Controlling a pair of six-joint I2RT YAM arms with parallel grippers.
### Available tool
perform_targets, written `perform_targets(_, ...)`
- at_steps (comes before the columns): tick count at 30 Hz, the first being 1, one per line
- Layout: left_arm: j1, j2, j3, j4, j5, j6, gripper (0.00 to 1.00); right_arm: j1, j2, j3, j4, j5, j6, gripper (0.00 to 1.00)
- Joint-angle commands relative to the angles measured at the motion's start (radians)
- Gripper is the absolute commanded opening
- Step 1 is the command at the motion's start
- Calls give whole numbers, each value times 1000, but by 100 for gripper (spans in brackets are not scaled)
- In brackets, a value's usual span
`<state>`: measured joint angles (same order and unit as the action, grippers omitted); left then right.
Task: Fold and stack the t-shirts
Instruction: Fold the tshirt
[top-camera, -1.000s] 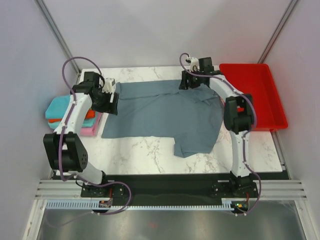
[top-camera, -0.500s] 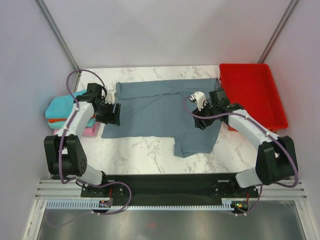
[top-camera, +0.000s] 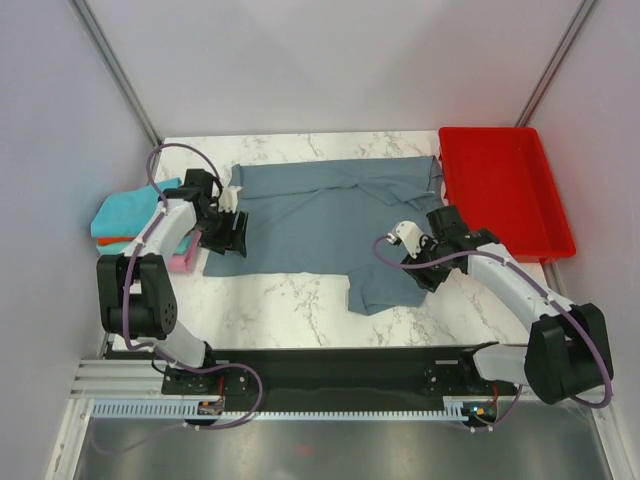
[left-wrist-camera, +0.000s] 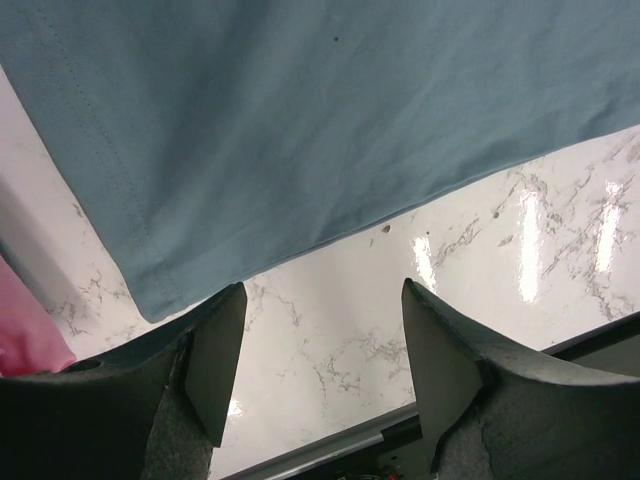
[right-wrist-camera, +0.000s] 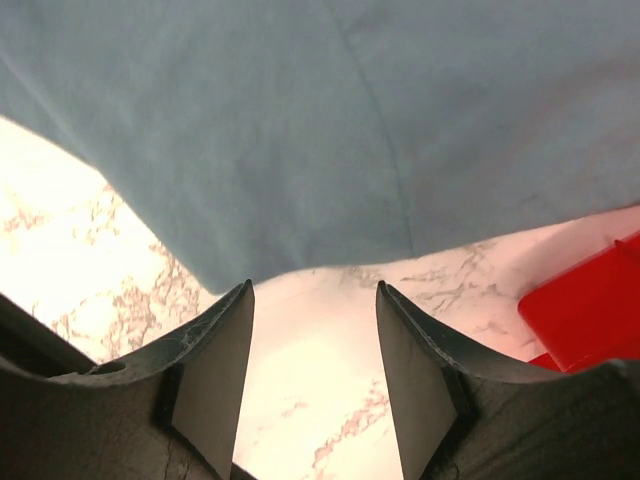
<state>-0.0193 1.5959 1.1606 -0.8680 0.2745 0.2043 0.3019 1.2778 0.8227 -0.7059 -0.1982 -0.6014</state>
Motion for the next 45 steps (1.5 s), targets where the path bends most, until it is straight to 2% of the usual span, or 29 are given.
perform_targets(1,-1,9,51,-6,37,-31,71,2,-34,0,-105,13,-110,60)
perform_targets(8,-4,21,76,-14,52,-57,70,2,-49,-26,-202,-62,-152,60)
perform_targets(12,-7,36,99,-29,54,-55,70,2,-5,-1,-237,-125,-184,60)
perform_targets(23,-8,49,108,-34,43,-60,69,23,127,32,-158,-155,-189,55)
perform_targets(26,-8,50,108,-32,38,-63,69,32,150,24,-121,-136,-181,50)
perform_targets(29,-8,52,108,-31,34,-65,69,39,170,23,-93,-119,-184,35)
perform_targets(31,-8,53,109,-29,29,-63,69,40,176,24,-81,-112,-182,30)
perform_targets(32,-8,55,109,-31,28,-60,69,40,179,27,-81,-104,-186,24)
perform_targets(34,-8,56,113,-31,25,-62,69,40,181,32,-76,-98,-186,21)
perform_targets(35,-8,58,113,-31,25,-63,69,40,175,30,-75,-93,-186,14)
perform_targets(38,-8,62,113,-28,25,-65,69,40,164,29,-69,-89,-176,3)
perform_targets(45,-8,62,111,-26,20,-63,68,39,158,140,-27,-76,-135,0)
